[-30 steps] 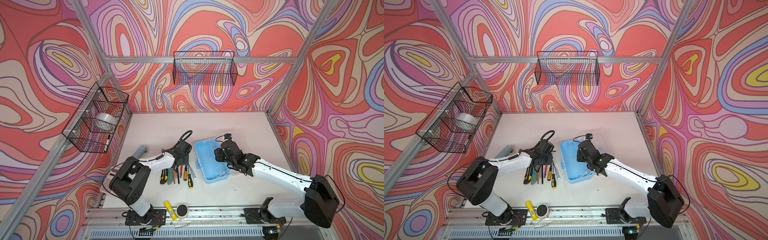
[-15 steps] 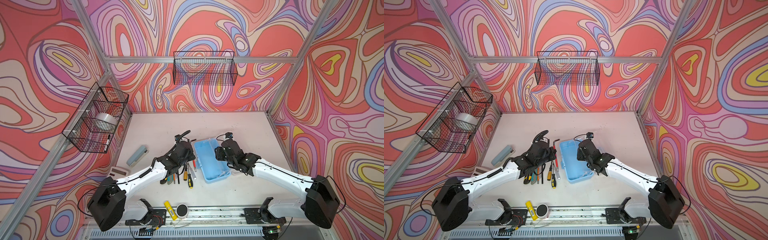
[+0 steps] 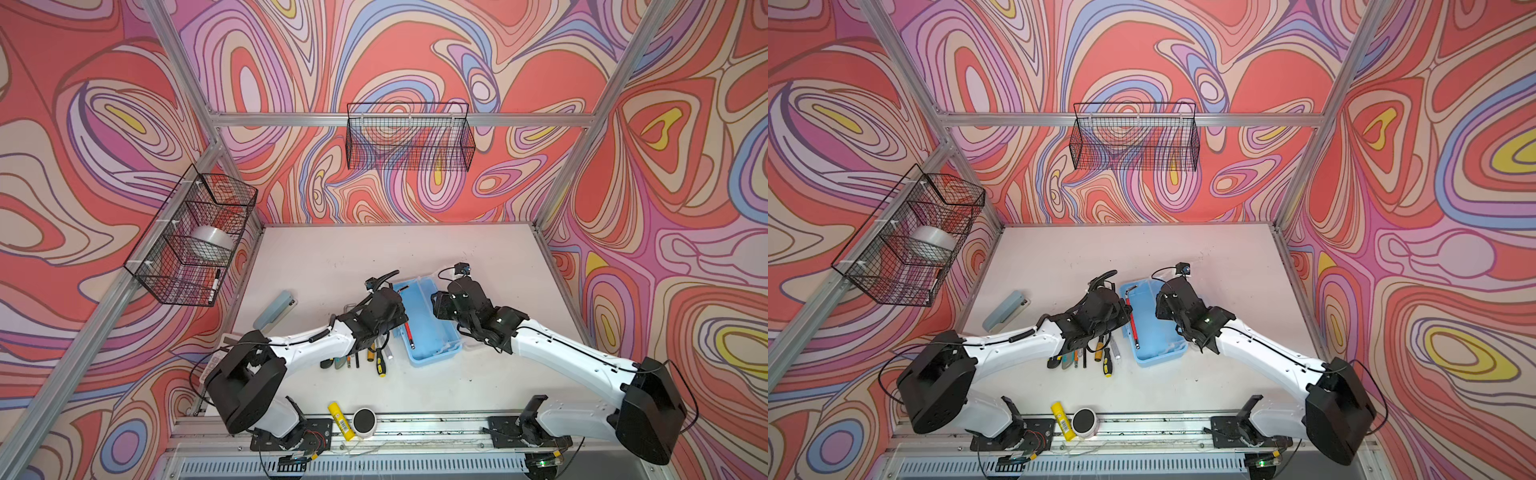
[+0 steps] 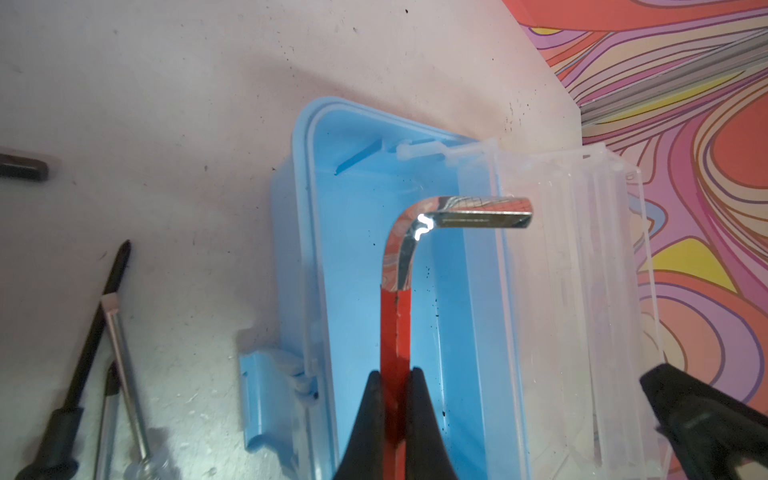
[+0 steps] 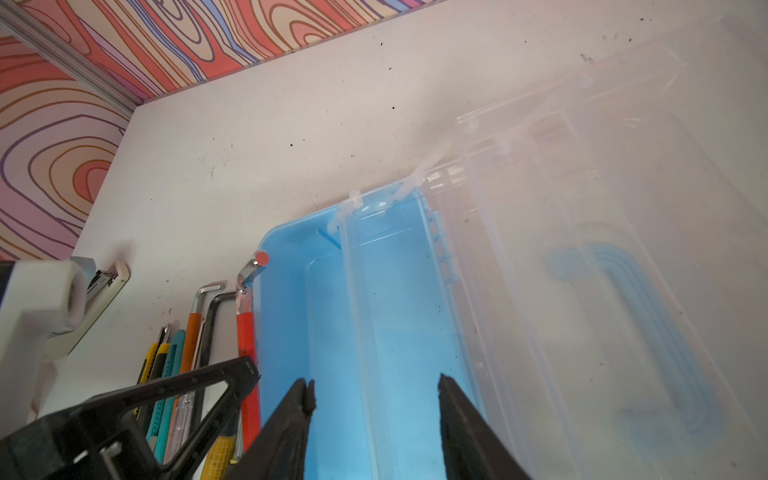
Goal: Pack the tool kit
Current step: 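Grasp the red-handled hex key with the left gripper and lift it, then carry the red hex key over the blue box and release it inside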
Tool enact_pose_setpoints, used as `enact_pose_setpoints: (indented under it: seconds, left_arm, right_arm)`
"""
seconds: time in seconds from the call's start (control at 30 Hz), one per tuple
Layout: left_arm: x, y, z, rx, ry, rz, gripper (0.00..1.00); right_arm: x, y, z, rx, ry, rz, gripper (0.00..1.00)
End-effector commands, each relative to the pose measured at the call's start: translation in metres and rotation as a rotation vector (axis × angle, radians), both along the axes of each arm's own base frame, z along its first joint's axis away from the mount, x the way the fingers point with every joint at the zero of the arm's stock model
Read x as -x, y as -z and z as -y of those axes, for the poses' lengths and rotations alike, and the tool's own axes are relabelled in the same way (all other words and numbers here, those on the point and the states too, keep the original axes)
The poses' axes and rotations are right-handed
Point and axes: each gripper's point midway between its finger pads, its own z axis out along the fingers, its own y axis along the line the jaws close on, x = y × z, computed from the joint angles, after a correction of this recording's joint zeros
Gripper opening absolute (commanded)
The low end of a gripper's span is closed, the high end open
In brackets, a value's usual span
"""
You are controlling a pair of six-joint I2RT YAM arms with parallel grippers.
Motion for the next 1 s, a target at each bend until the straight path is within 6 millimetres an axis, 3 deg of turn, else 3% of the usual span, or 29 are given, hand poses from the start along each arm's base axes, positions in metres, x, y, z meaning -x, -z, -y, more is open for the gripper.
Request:
enact_pose_setpoints:
  seconds: [0.0,0.2,0.43,0.73,0.87,0.97]
  left_arm:
    - [-0.009,-0.014,0.020,0.072,0.009,0.014,0.00]
    - [-0.010,-0.005,0.028,-0.001,0.065,-0.020,0.01]
    - [-0.011,-0.007,0.023,-0.043,0.073,0.006,0.17]
    - [-0.012,-0.006,0.020,-0.090,0.088,0.018,0.18]
    - [-0.011,-0.009,0.001,-0.203,0.072,0.029,0.29]
    - [-0.009,-0.013,-0.020,-0.293,0.047,0.058,0.32]
  right_arm:
    - [0.001,0.002,0.003,-0.007,0.000,0.002,0.52]
    - [0.002,0.004,0.003,-0.005,-0.006,-0.002,0.56]
    - [0.001,0.003,0.006,0.007,-0.001,0.005,0.56]
    - [-0.001,0.004,0.002,0.004,-0.012,-0.003,0.56]
    - [0.000,0.002,0.004,0.010,-0.014,-0.002,0.56]
    - [0.001,0.000,0.004,0.008,-0.020,0.000,0.59]
